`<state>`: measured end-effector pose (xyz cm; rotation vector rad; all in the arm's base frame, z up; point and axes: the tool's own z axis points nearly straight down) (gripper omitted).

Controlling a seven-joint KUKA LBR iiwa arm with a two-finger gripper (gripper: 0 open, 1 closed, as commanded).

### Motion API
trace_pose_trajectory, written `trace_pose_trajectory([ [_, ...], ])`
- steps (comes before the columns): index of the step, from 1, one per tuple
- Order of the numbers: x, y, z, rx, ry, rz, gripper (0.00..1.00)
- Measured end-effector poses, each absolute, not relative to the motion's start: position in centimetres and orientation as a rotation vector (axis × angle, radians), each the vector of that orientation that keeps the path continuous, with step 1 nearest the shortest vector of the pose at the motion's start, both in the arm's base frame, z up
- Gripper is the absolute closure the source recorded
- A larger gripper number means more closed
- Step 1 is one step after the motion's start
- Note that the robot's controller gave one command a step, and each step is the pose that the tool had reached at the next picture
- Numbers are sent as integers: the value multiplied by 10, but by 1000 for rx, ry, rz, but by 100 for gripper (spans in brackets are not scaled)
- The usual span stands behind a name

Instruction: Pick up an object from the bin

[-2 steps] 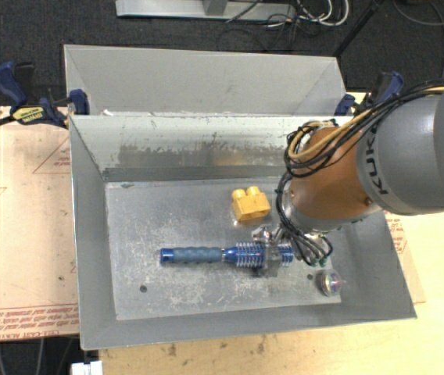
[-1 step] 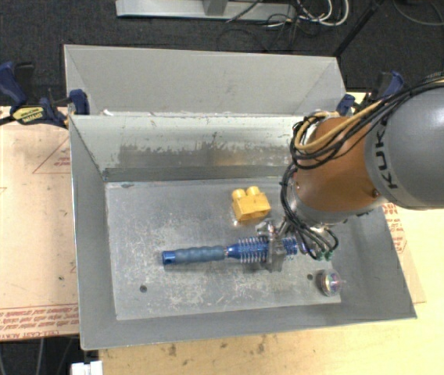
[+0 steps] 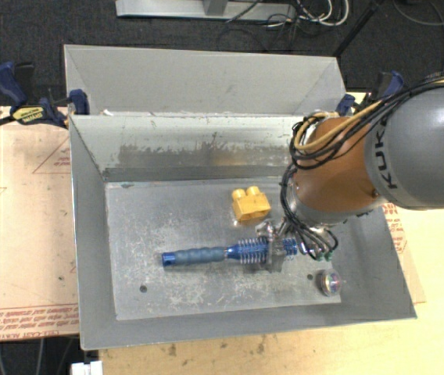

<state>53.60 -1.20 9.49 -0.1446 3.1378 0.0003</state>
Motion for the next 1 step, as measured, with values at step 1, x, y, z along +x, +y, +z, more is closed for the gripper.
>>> trace_pose_trajectory([
  [1, 538, -12, 199, -145, 3129, -1, 100],
])
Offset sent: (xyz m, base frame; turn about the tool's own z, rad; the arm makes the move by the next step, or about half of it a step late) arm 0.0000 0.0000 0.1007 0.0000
